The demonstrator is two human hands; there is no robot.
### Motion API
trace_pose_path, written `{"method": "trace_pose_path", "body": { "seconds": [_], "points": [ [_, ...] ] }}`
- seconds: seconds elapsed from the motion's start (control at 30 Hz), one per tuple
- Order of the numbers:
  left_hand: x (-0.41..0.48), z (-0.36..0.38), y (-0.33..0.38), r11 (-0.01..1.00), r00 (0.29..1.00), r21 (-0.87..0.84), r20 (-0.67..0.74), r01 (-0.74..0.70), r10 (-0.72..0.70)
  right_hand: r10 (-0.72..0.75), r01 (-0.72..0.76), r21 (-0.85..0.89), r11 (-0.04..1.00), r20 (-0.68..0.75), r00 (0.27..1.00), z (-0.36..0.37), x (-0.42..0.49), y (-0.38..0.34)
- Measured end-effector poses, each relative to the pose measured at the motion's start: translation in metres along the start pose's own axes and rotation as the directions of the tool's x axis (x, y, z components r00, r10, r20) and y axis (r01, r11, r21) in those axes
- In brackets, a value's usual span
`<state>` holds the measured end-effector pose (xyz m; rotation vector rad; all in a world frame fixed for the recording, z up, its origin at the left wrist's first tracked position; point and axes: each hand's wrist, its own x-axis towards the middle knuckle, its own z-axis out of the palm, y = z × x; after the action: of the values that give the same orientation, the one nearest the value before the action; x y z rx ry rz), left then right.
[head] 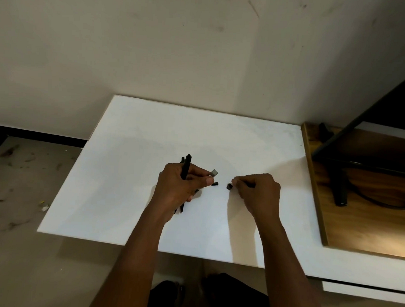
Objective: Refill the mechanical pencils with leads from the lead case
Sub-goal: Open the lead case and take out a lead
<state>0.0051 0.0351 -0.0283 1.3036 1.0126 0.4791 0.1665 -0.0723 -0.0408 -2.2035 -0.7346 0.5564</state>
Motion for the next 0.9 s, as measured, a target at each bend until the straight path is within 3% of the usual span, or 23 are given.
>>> {"method": "trace_pose_path", "body": {
  "seconds": [0.07, 0.13, 0.2, 0.4, 0.63, 0.9],
  "points": [
    [0.0, 0.001, 0.0, 1.0, 1.0, 0.029, -0.008, -0.004, 0.004, 0.024, -0.02, 0.193, 0.981, -0.016, 1.0, -0.004, -0.002, -0.005],
    [0.0, 0.003, 0.001, 0.999, 1.0, 0.053, -0.012, -0.011, 0.012, 0.039, -0.09, 0.464, 0.881, 0.119, 0.992, -0.008, -0.005, -0.014],
    [0.0, 0.004, 0.002, 0.997, 1.0, 0.074, -0.004, -0.024, 0.024, -0.022, -0.123, 0.573, 0.81, 0.24, 0.97, -0.009, -0.008, -0.019],
    [-0.002, 0.005, 0.005, 0.987, 0.997, 0.148, 0.039, -0.066, 0.061, -0.056, -0.132, 0.582, 0.803, 0.294, 0.954, -0.007, -0.008, -0.02],
    [0.0, 0.002, 0.008, 0.991, 0.996, 0.102, -0.031, -0.085, 0.088, 0.103, -0.357, 0.781, 0.513, 0.357, 0.929, -0.007, -0.006, -0.019],
    [0.0, 0.005, 0.01, 0.983, 0.977, 0.113, -0.142, -0.146, 0.161, 0.105, -0.428, 0.799, 0.422, 0.426, 0.899, -0.002, -0.005, -0.02]
  ]
}}
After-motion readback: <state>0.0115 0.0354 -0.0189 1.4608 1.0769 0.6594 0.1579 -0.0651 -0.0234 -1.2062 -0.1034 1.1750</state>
